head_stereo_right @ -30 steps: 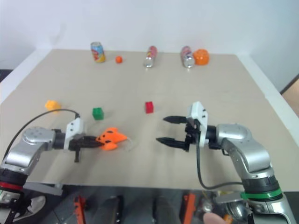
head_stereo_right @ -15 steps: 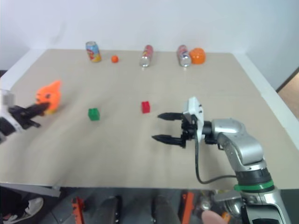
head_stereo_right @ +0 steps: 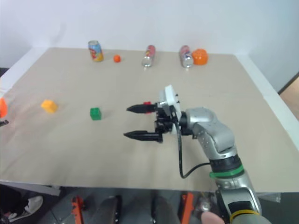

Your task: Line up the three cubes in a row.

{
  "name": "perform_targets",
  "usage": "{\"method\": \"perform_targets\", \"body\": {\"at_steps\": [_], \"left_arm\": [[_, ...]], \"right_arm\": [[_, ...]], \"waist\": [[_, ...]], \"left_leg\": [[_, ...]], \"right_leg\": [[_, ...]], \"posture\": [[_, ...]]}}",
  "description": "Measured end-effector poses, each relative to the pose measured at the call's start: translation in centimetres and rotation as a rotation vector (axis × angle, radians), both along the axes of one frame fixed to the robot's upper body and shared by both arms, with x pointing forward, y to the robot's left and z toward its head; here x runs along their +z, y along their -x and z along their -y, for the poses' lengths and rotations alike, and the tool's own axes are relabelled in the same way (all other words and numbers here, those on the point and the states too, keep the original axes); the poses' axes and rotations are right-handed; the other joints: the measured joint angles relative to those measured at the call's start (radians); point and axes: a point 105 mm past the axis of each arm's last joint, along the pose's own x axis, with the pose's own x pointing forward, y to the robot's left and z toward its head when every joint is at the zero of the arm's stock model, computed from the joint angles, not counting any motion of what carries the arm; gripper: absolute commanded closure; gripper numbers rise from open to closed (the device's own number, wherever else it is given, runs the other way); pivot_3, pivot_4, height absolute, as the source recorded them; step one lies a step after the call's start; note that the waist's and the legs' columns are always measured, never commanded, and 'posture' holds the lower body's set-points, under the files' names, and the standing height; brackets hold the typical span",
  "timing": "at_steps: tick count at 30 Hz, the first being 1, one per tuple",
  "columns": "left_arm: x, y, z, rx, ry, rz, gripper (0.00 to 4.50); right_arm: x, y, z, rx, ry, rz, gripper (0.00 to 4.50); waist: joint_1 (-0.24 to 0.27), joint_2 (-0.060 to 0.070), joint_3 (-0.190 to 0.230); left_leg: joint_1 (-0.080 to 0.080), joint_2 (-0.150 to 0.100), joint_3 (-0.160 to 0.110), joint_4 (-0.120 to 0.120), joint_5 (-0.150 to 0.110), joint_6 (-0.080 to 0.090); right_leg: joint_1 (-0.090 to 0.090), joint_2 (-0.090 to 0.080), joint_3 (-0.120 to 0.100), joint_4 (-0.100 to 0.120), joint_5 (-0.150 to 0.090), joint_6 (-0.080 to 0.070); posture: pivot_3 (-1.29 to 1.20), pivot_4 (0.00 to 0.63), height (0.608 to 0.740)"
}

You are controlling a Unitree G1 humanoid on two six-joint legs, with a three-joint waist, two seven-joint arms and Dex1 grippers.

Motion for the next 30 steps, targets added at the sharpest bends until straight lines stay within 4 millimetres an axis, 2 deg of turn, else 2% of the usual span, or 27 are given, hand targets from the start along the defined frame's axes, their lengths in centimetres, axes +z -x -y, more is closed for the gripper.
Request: {"method": "perform_targets", "body": {"at_steps": [3, 4, 5, 7, 8, 14, 17, 20, 30], "left_arm": [[-1.5, 0.0, -0.2, 0.072, 0.021, -0.051, 1.9], [-1.8, -0.1, -0.1, 0.09, 0.024, -0.055, 1.67], [-1.6, -0.4, -0.1, 0.101, 0.017, -0.051, 1.2], [-0.8, -1.1, 0.2, 0.105, -0.001, -0.019, 0.63], [-0.2, -1.6, 0.4, 0.1, -0.014, 0.009, 0.21], [2.1, -4.4, 2.8, 0.053, 0.053, 0.178, 0.21], [3.4, -4.9, 3.3, 0.064, 0.121, 0.267, 0.21], [4.8, -4.8, 2.9, 0.115, 0.152, 0.331, 0.21], [5.6, -3.3, 1.3, 0.218, 0.09, 0.34, 0.21]], "right_arm": [[-0.6, 0.0, -0.1, -0.007, 0.004, -0.012, 0.15], [-0.8, 0.0, 0.0, -0.015, 0.003, -0.018, 0.15], [-0.9, -0.1, 0.0, -0.024, 0.003, -0.023, 0.15], [-1.1, -0.1, 0.1, -0.032, 0.003, -0.029, 0.15], [-1.1, -0.1, 0.1, -0.035, 0.003, -0.031, 0.15], [-1.3, 0.0, 0.3, -0.055, 0.003, -0.03, 0.15], [-1.3, 0.0, 0.4, -0.061, 0.003, -0.033, 0.15], [-1.3, -0.2, 0.5, -0.076, 0.003, -0.032, 0.15], [-0.8, -0.5, 1.2, -0.106, -0.006, -0.019, 0.15]], "waist": [[0.0, -0.002, -0.001], [0.001, -0.002, -0.001], [0.001, -0.003, -0.001], [0.001, -0.003, -0.001], [0.001, -0.003, -0.001], [0.0, -0.003, -0.001], [0.0, -0.005, -0.001], [-0.004, -0.005, 0.0], [-0.002, -0.005, -0.001]], "left_leg": [[0.0, 0.001, 0.0, 0.0, 0.0, -0.001], [0.0, 0.001, 0.0, 0.0, 0.001, -0.001], [0.0, 0.001, 0.0, 0.0, 0.001, -0.001], [0.0, 0.001, 0.0, 0.0, 0.001, -0.002], [0.0, 0.001, 0.0, 0.0, 0.002, -0.003], [0.0, 0.001, 0.002, 0.0, 0.003, -0.005], [0.0, 0.001, 0.002, 0.0, 0.003, -0.005], [0.0, 0.001, 0.003, 0.0, 0.003, -0.005], [0.0, 0.001, 0.003, 0.0, 0.004, -0.006]], "right_leg": [[0.0, 0.0, 0.0, 0.0, 0.001, -0.001], [0.0, 0.0, -0.001, 0.0, 0.001, -0.001], [0.0, 0.0, -0.001, 0.001, 0.001, -0.001], [0.0, 0.0, -0.001, 0.001, 0.001, -0.001], [0.0, 0.0, -0.001, 0.001, 0.001, -0.001], [0.0, 0.0, -0.001, 0.001, 0.003, 0.0], [0.0, 0.0, -0.001, 0.001, 0.003, 0.0], [0.0, 0.0, 0.0, 0.001, 0.003, 0.0], [0.0, 0.0, 0.0, 0.001, 0.003, 0.001]], "posture": [[0.0, 0.15, 0.74], [0.0, 0.15, 0.74], [0.0, 0.15, 0.74], [0.0, 0.15, 0.74], [0.0, 0.15, 0.74], [0.0, 0.15, 0.74], [0.0, 0.15, 0.74], [0.0, 0.15, 0.74], [0.0, 0.15, 0.74]]}}
